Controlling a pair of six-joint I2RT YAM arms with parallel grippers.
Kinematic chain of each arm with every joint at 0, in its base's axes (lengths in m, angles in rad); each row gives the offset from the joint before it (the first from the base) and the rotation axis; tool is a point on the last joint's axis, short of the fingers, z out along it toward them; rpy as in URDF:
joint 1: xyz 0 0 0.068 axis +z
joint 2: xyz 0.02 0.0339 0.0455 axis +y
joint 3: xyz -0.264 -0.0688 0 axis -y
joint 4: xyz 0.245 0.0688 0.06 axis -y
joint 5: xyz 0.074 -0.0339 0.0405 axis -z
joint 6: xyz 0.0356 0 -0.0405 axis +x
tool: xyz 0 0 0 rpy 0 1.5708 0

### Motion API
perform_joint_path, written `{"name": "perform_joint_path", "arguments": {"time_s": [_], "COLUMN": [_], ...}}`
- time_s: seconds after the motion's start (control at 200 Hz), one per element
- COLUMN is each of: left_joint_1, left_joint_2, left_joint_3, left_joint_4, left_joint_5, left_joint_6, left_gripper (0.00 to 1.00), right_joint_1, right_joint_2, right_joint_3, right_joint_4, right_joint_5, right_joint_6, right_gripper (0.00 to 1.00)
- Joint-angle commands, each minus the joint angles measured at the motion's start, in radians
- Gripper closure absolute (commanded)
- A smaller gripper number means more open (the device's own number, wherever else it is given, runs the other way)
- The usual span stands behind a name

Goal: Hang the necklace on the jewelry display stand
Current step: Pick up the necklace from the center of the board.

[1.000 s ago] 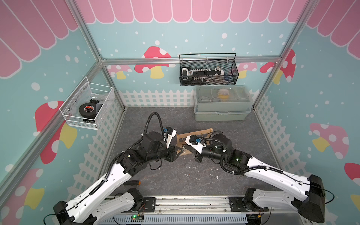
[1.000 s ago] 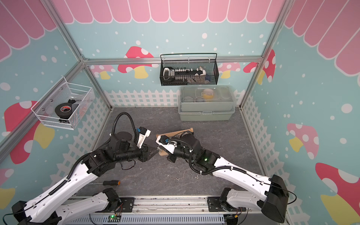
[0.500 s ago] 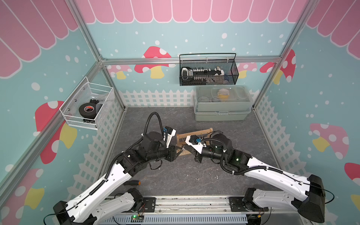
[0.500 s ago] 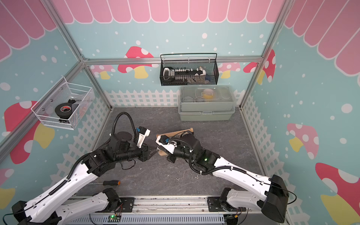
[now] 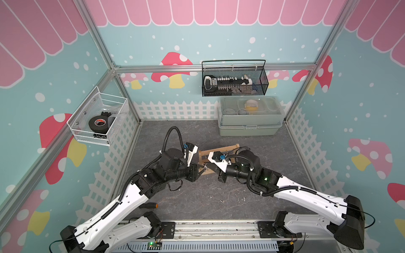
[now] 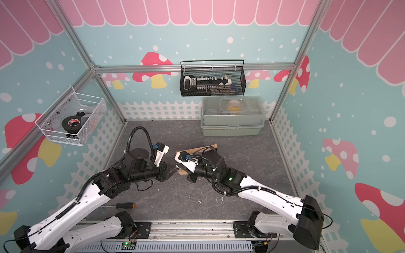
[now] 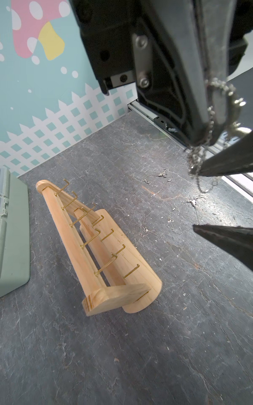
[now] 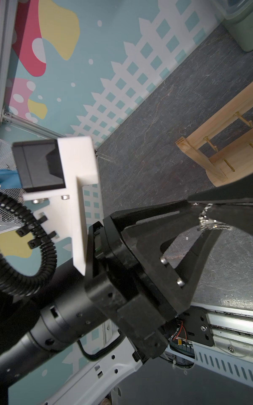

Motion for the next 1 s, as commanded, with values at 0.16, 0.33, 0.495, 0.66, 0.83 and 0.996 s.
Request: {"name": "perform_joint_path", "arguments": {"time_s": [0.16, 0.33, 0.495, 0.66, 0.83, 0.996], "left_joint_1": [-0.015, -0.037, -0.048, -0.048, -0.05, -0.055], "left_joint_2": [-0.009, -0.007, -0.002, -0.012, -0.022, -0.028], "left_joint_3": [-0.007, -0.007, -0.008, -0.016, -0.032, -0.038], "left_joint_4": [0.027, 0.031, 0.039, 0.055, 0.09, 0.096], "left_joint_5": [-0.047, -0.08, -0.103, -0.108, -0.093, -0.089], "left_joint_6": [0.004, 0.005, 0.0, -0.009, -0.024, -0.021], "left_gripper": [0.63, 0.65, 0.7, 0.72, 0.73, 0.73], "right_joint_1": [-0.006, -0.007, -0.006, -0.008, -0.008, -0.007], "right_joint_2": [0.011, 0.01, 0.014, 0.015, 0.022, 0.03], "right_joint_3": [0.031, 0.027, 0.027, 0.025, 0.025, 0.029], "right_joint_4": [0.046, 0.058, 0.062, 0.061, 0.072, 0.081], "right_joint_5": [-0.024, -0.035, -0.036, -0.039, -0.045, -0.044], "right_joint_6": [0.008, 0.018, 0.022, 0.023, 0.035, 0.037], "right_gripper": [1.0, 1.0, 1.0, 1.0, 1.0, 1.0]}}
